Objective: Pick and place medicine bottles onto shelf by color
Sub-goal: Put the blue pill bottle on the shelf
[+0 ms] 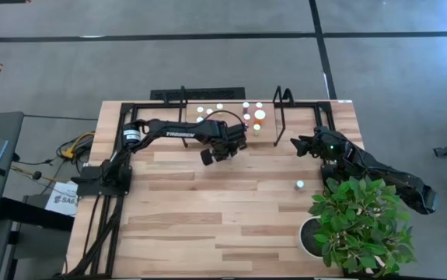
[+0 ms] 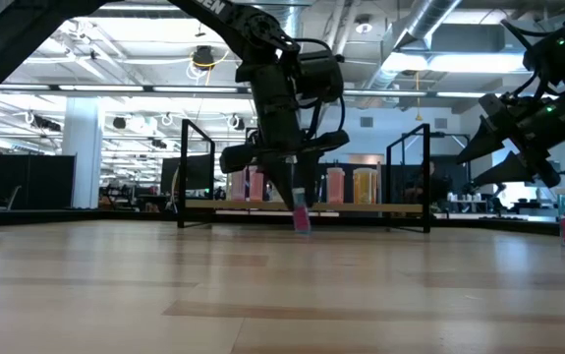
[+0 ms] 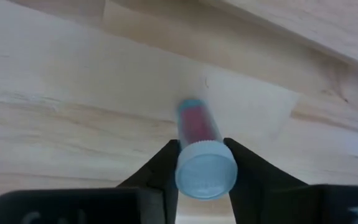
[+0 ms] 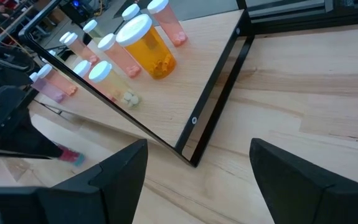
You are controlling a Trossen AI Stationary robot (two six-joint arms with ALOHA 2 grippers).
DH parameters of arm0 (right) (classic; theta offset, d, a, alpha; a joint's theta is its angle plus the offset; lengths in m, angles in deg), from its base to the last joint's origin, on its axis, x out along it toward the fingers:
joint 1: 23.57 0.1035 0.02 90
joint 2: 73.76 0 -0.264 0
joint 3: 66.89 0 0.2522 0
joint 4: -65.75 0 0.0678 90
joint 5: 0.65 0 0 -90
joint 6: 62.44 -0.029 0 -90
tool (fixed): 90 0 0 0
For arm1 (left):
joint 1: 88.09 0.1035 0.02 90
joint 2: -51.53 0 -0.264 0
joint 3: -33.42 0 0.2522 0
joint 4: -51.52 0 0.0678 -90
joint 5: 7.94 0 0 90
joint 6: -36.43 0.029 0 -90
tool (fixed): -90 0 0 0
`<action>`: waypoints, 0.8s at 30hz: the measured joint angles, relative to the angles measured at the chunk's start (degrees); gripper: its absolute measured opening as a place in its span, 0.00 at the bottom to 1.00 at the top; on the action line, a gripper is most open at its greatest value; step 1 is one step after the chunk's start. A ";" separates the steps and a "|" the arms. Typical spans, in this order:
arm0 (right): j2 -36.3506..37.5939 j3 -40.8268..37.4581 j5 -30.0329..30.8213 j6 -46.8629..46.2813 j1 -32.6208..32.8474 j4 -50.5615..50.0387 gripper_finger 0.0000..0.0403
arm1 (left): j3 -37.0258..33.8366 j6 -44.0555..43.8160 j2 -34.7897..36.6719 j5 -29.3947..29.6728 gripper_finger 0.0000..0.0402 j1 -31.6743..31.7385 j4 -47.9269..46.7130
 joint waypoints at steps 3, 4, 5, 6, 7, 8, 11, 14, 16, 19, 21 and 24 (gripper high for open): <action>0.00 0.00 0.00 0.00 0.00 0.01 0.76 | 0.00 -0.03 0.00 -0.02 0.19 0.00 0.07; 0.02 0.00 0.00 0.00 -0.01 0.02 0.76 | 0.00 -0.03 0.00 -0.02 0.20 0.00 0.17; 0.01 0.00 0.00 0.00 -0.01 0.02 0.76 | 0.00 -0.03 0.00 -0.02 0.21 0.00 0.33; 0.00 0.00 0.00 0.00 0.01 0.02 0.76 | 0.08 -0.02 0.00 -0.02 0.23 0.03 0.40; 0.00 0.00 0.00 0.00 0.01 0.02 0.76 | 0.42 0.00 0.00 -0.02 0.26 0.07 0.08; 0.00 0.00 0.00 0.00 0.01 0.02 0.76 | 1.00 0.20 0.00 -0.02 0.28 0.11 -0.44; 0.01 0.00 0.00 0.00 0.01 0.02 0.76 | 3.71 0.77 0.04 0.28 0.31 0.17 -3.21; 0.00 0.00 0.00 0.00 0.01 0.02 0.76 | 7.20 1.59 0.04 2.52 0.29 0.17 -7.94; 0.00 0.00 0.00 0.00 0.00 0.02 0.76 | 9.51 2.15 0.11 4.34 0.26 0.15 -10.23; 0.01 0.00 0.00 0.00 0.01 0.02 0.76 | 12.18 3.17 0.13 6.32 0.22 0.15 -13.41; 0.00 0.00 0.00 0.00 0.00 0.02 0.76 | 12.73 3.61 0.20 7.61 0.21 0.15 -13.81; 0.00 0.00 0.00 0.00 0.01 0.02 0.76 | 12.79 3.68 0.20 8.38 0.21 0.50 -14.78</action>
